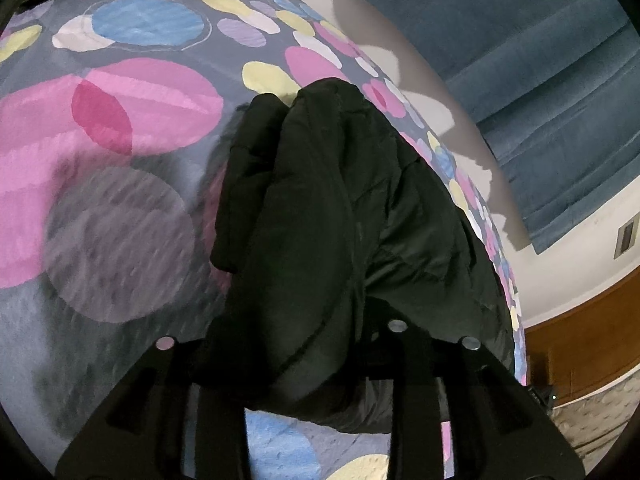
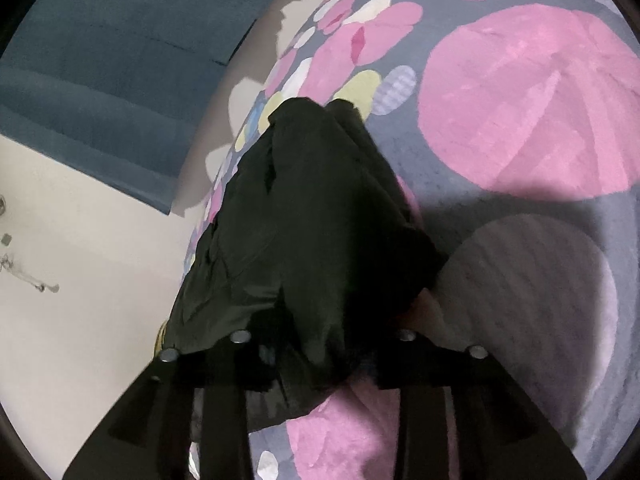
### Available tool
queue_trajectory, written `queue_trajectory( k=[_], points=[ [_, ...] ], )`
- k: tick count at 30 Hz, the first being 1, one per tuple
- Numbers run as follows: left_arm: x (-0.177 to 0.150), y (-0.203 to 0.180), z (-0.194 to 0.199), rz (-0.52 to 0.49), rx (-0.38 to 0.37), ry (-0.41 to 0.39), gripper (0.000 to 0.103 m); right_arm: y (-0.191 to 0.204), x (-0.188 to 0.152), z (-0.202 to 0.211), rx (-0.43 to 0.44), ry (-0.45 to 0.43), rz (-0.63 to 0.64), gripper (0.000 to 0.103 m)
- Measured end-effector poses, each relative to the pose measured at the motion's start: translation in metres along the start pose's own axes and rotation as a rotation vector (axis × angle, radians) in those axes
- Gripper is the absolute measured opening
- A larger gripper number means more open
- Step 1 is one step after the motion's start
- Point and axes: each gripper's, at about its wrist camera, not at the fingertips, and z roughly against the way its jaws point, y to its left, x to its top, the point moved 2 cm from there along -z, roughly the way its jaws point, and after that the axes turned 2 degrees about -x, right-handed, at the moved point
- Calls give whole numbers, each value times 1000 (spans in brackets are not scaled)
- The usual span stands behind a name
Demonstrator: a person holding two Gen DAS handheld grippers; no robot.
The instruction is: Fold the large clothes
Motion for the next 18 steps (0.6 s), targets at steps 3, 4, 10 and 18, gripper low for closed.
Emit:
queue_trajectory(
  k=[3, 4, 10, 18],
  points=[
    [-4, 2, 1, 14, 2, 3, 41, -2, 1, 4, -6, -29, -6, 45],
    [-5, 3, 1, 24, 1, 6, 48, -3, 2, 5, -7, -36, -10, 46],
    [-8, 3, -3, 28, -4, 12, 56, -4, 5, 4, -12, -38, -4, 48],
    [-4, -1, 1, -18, -6, -2, 24, 5, 4, 2, -31, -16, 57, 24]
  ],
)
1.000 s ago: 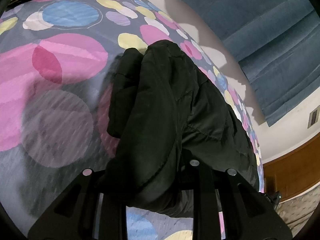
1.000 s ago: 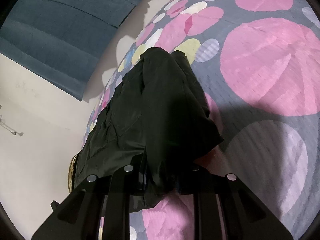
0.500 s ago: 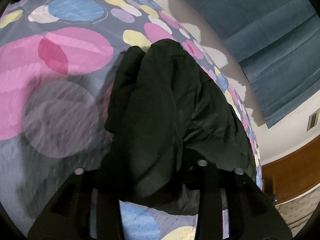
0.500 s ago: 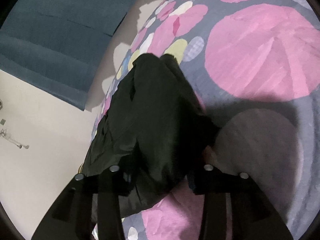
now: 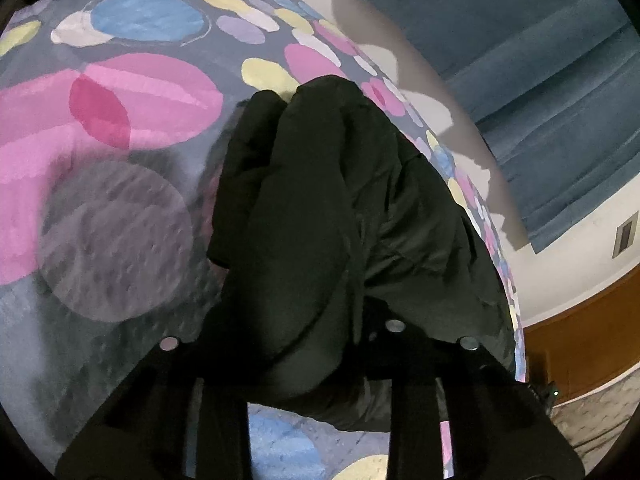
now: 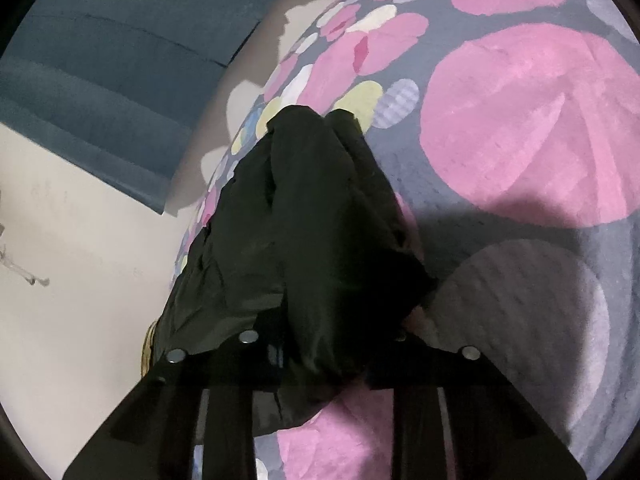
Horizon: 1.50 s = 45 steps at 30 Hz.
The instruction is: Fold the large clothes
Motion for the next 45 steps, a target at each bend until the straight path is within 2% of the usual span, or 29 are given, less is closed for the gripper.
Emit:
queue_trajectory(
  k=[5, 21, 27, 31, 32, 36, 38, 42, 43, 45],
  points=[
    [-3, -6, 5, -17, 11, -8, 20, 3, 0, 4, 1, -1, 12, 21],
    [-22, -6, 30, -25, 25, 20, 20, -3, -15, 24, -1, 25, -1, 21],
    [-22, -3, 26, -47, 35, 31, 21, -8, -16, 20, 4, 39, -10, 22],
    [-22, -3, 29, -60, 37, 37, 30, -14, -13, 24, 19, 41, -45, 32],
    [-23, -2, 31, -53, 35, 39, 33, -17, -13, 26, 13, 37, -59, 38],
    [-25, 10, 48, -15, -6, 39, 48, -25, -10, 42, -35, -7, -70, 52],
    [-26, 15, 60, -15, -30, 19, 57, -28, -6, 55, -84, -53, -70, 54],
    [-18, 19, 94, -67, -7, -96, 71, -16, 6, 82, -210, -192, 4, 55],
    [-14, 18, 100, -81, -3, -125, 76, -7, 7, 88, -214, -221, 41, 55],
    [-5, 16, 106, -120, -1, -163, 79, 26, 8, 94, -192, -260, 137, 58]
  ],
)
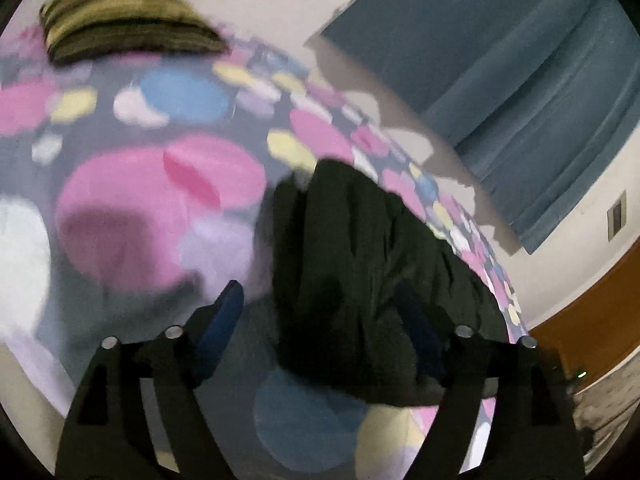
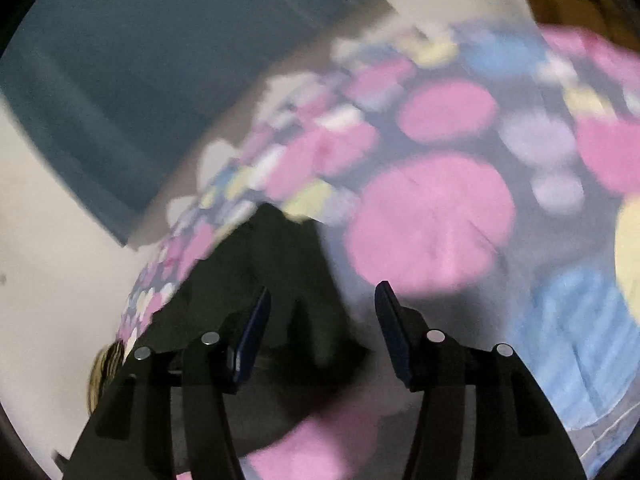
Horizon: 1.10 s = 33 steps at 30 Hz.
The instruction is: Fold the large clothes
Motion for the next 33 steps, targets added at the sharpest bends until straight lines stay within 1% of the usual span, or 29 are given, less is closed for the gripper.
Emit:
queue_trajectory(
  k=[2, 3, 5, 7, 9, 10, 12, 14, 15, 18, 20, 24, 27, 29, 30, 33],
  points=[
    [7, -2, -5, -22, 0, 4, 79, 34, 0, 3, 77, -1, 73, 63],
    [11, -2, -13, -29, -19, 26, 79, 60, -5, 0, 143, 25, 120, 65],
    [15, 0, -28, -12, -54, 69, 79, 101, -17, -13, 262, 108, 178, 65],
    [16, 3, -44, 17, -97, 120, 79, 142, -39, -35, 391, 226, 217, 65],
    [16, 9, -59, 62, -113, 156, 79, 172, -59, -52, 450, 306, 260, 65],
    [17, 12, -65, 76, -123, 171, 79, 183, -68, -61, 465, 343, 277, 65],
    [17, 15, -73, 79, -126, 195, 79, 203, -89, -79, 514, 427, 289, 65],
    [17, 15, -78, 64, -128, 204, 79, 213, -108, -95, 513, 495, 301, 65],
    [18, 14, -79, 52, -128, 211, 79, 215, -120, -107, 471, 533, 316, 66],
    [20, 13, -85, 14, -110, 225, 79, 216, -137, -132, 381, 578, 345, 66],
    [21, 14, -89, 7, -105, 238, 79, 215, -143, -140, 364, 587, 360, 66],
    [24, 16, -106, -11, -100, 311, 80, 212, -142, -146, 359, 610, 362, 66],
    [28, 18, -109, -24, -104, 340, 80, 210, -143, -146, 369, 618, 363, 66],
    [32, 20, -108, -37, -83, 334, 80, 210, -144, -146, 375, 620, 364, 66],
    [33, 21, -108, -49, -69, 333, 81, 210, -143, -147, 378, 621, 364, 66],
    [33, 21, -117, -87, -57, 367, 91, 208, -145, -142, 387, 624, 361, 66]
  ],
)
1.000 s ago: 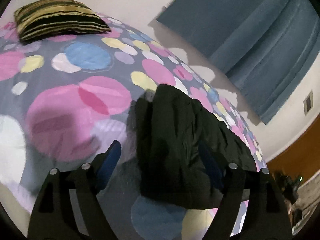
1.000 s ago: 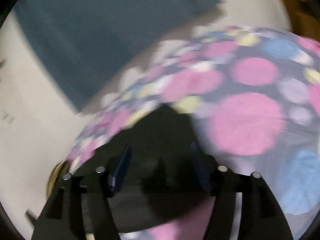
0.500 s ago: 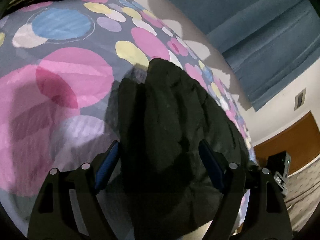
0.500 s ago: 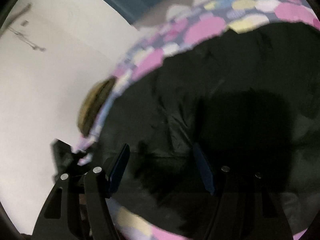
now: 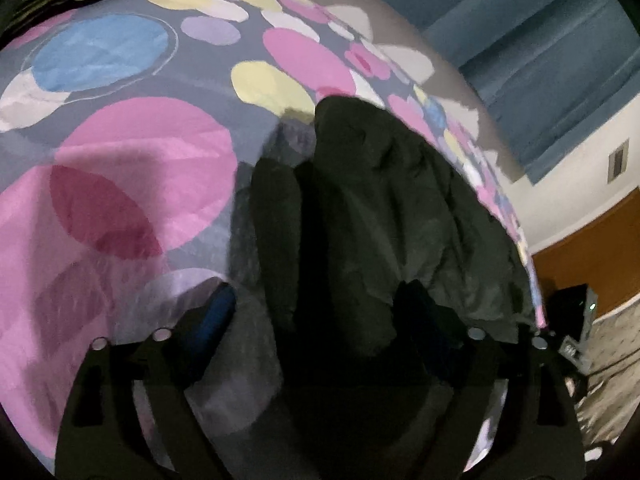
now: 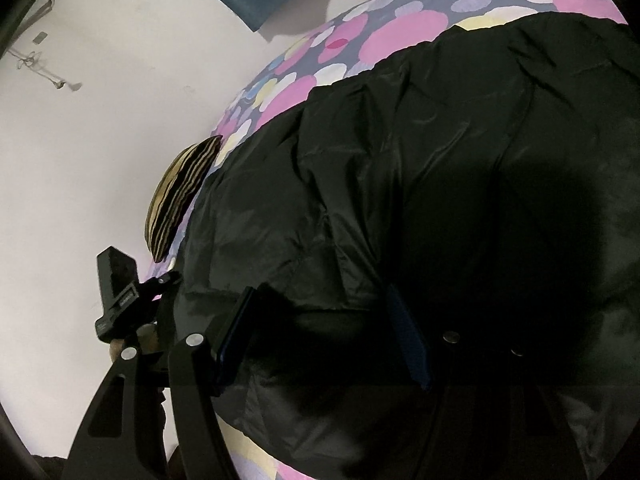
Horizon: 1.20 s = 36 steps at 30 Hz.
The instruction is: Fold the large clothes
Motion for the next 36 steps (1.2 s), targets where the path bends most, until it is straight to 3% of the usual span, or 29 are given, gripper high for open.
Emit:
queue_trajectory(
  k=[5, 10, 13, 15, 17, 19, 28, 36],
  points=[
    [11, -1, -9, -56, -40, 59, 100, 1, -1, 0, 9, -2, 6, 66],
    [16, -5, -15, -66, -56, 75, 100, 0, -3, 1, 13, -1, 8, 66],
    [14, -19, -21, -89, -145, 127, 66, -1, -4, 2, 16, -1, 9, 66],
    [16, -24, -21, -87, -139, 132, 56, -1, -4, 2, 17, 0, 11, 66],
    [20, -29, -17, -97, -143, 125, 37, -1, -4, 3, 18, 0, 12, 66],
    [26, -36, -10, -80, -164, 121, 27, -1, -4, 2, 17, 2, 17, 66],
    [47, -127, 20, -243, -164, 89, 20, -4, 0, -1, 39, 23, 11, 66],
    [38, -245, 7, -496, -37, 131, 19, -8, 4, -3, 78, 42, 12, 66]
  ],
)
